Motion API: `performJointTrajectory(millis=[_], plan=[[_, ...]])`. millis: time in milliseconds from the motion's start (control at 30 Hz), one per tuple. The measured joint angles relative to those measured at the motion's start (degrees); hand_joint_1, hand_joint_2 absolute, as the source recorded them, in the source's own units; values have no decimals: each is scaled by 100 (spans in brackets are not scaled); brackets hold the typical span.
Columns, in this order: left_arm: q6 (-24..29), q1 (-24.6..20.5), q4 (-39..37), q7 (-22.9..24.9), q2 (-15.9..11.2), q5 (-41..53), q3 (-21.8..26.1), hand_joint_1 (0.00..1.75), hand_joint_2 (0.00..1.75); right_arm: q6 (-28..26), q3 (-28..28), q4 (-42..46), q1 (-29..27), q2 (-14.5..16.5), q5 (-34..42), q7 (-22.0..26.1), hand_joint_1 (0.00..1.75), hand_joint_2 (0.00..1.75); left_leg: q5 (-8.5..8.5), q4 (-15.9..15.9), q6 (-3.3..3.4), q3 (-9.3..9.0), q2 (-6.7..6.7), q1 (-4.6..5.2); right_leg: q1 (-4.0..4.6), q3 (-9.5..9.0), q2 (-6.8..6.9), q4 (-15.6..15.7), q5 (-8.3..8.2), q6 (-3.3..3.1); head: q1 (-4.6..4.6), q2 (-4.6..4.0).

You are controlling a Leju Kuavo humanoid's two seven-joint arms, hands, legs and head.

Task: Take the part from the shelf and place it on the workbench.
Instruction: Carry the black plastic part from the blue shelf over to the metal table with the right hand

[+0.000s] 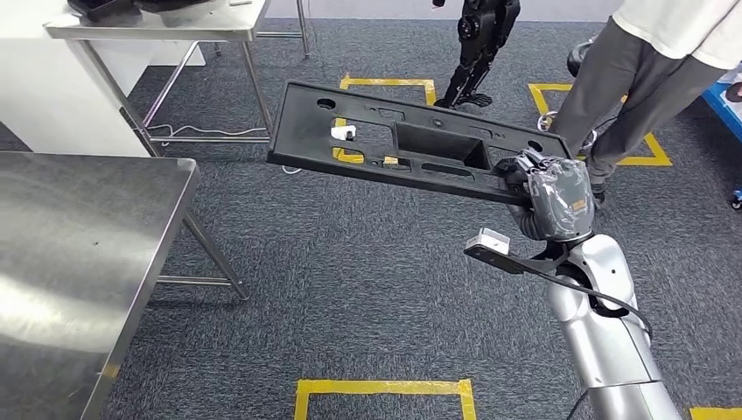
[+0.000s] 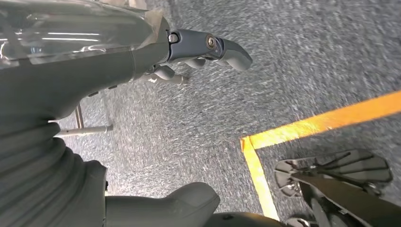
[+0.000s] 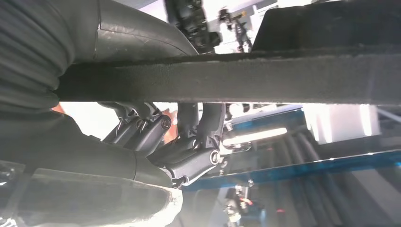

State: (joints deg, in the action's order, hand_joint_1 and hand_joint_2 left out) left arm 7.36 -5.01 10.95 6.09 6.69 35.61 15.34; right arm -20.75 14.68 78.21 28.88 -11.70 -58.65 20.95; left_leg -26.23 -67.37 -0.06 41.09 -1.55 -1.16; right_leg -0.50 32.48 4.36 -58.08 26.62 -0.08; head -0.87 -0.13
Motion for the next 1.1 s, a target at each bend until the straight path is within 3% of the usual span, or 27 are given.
performJointTrajectory(millis=[67, 100, 167, 200, 267, 333, 400, 433, 467, 533, 600, 667, 700, 733, 767, 833, 900, 933, 1000, 1033, 1100], plan=[[10, -7, 0, 7, -11, 8, 1, 0, 175, 1, -1, -3, 42, 12, 0, -1, 173, 175, 170, 572, 33, -311, -178, 8, 46, 5, 98, -29, 37, 54, 14, 0], [18, -10, 0, 11, -13, 6, 4, 0, 175, 2, 0, -8, 70, 17, -1, 2, 173, 175, 185, 672, 67, -355, -201, 26, 73, 2, 146, -38, 51, 86, 27, 0], [34, -8, 0, 23, -14, -5, 26, 0, 175, 5, 9, -26, 132, 40, -2, 6, 173, 175, 211, 698, 152, -343, -74, 66, 93, -6, 234, -42, 68, 155, 47, 0], [42, -5, 0, 35, -12, -10, 39, 0, 175, 8, 15, -37, 164, 51, -2, 8, 173, 175, 233, 724, 197, -351, -16, 72, 79, 8, 190, -75, 96, 190, 48, 0], [56, -1, 0, 76, -12, -9, 53, 0, 175, 11, 26, -55, 217, 63, -2, 12, 173, 175, 281, 779, 286, -373, 96, 61, 31, 167, -82, -416, 293, 219, 51, 0], [52, -2, -1, 110, -10, 9, 55, 0, 175, 17, 33, -77, 241, 57, -11, 15, 173, 175, 302, 792, 327, -366, 225, 58, -1, 510, -344, -1153, 617, 212, 61, 0], [22, 3, -4, 138, -5, 37, 55, 0, 175, 32, 38, -99, 233, 50, -38, -6, 173, 175, 310, 790, 336, -359, 381, 63, -10, 761, -408, -1681, 776, 251, 65, 0], [7, 10, -7, 151, -4, 50, 55, 0, 175, 40, 40, -105, 226, 48, -52, -23, 173, 175, 316, 789, 335, -359, 460, 63, -17, 742, -421, -1642, 724, 291, 66, 0], [-3, 18, -9, 160, -5, 64, 55, 0, 175, 46, 41, -107, 222, 43, -61, -38, 173, 175, 323, 788, 329, -360, 538, 61, -29, 608, -442, -1369, 592, 336, 67, 0], [-16, 28, -11, 164, -6, 93, 55, 0, 175, 51, 40, -97, 222, 25, -67, -56, 173, 175, 341, 781, 297, -357, 682, 62, -66, 204, -608, -540, 275, 394, 67, 0], [-23, 33, -12, 164, -6, 111, 55, 0, 175, 61, 40, -87, 222, 10, -68, -62, 173, 175, 368, 784, 238, -329, 794, 71, -55, -20, -730, -73, 122, 344, 64, 0], [-28, 53, -20, 164, -4, 121, 55, 0, 175, 85, 48, -85, 220, 18, -74, -62, 173, 175, 411, 809, 161, -295, 885, 71, -12, -39, -661, -28, 85, 250, 61, 0], [-32, 68, -25, 164, -6, 127, 55, 0, 175, 98, 53, -85, 219, 30, -79, -62, 173, 175, 405, 794, 135, -271, 862, 67, -31, -43, -610, -14, 60, 209, 54, 0], [-37, 79, -30, 164, -7, 133, 55, 0, 175, 109, 57, -83, 217, 42, -87, -63, 173, 175, 347, 721, 112, -228, 756, 70, -53, -49, -555, 4, 37, 156, 48, 0], [-41, 85, -33, 164, -8, 139, 55, 0, 175, 117, 61, -81, 216, 53, -94, -64, 173, 175, 217, 530, 93, -135, 599, 74, -75, -55, -494, 23, 19, 99, 34, 0], [-43, 85, -35, 165, -10, 147, 55, 0, 175, 127, 64, -81, 210, 60, -104, -69, 173, 175, -173, -172, 58, 184, 294, 67, -56, -58, -367, 34, 13, 20, 15, 0], [-43, 87, -36, 165, -6, 150, 55, 0, 175, 136, 69, -96, 206, 63, -104, -71, 173, 175, -402, -804, 22, 473, 220, 42, -29, -56, -221, 32, 19, 3, 10, 0], [-43, 89, -36, 165, -4, 150, 55, 0, 175, 140, 73, -107, 205, 66, -104, -71, 173, 175, -373, -851, 6, 487, 202, 28, -27, -56, -153, 31, 22, 2, 8, 0], [-42, 92, -37, 164, -4, 150, 55, 0, 175, 154, 82, -123, 206, 75, -104, -72, 173, 175, -89, -324, -20, 190, 100, -6, -26, -58, -23, 23, 33, 9, 7, 0], [-41, 89, -37, 163, 0, 150, 55, 0, 175, 162, 85, -126, 211, 79, -104, -72, 173, 175, 38, 70, -25, -27, -34, -10, -9, -56, 31, 10, 48, 28, 6, 0], [-35, 83, -37, 163, 8, 150, 55, 0, 175, 175, 88, -132, 237, 88, -107, -73, 173, 175, 168, 578, 27, -297, -192, -5, 49, -51, 123, -22, 89, 86, 18, 0]])
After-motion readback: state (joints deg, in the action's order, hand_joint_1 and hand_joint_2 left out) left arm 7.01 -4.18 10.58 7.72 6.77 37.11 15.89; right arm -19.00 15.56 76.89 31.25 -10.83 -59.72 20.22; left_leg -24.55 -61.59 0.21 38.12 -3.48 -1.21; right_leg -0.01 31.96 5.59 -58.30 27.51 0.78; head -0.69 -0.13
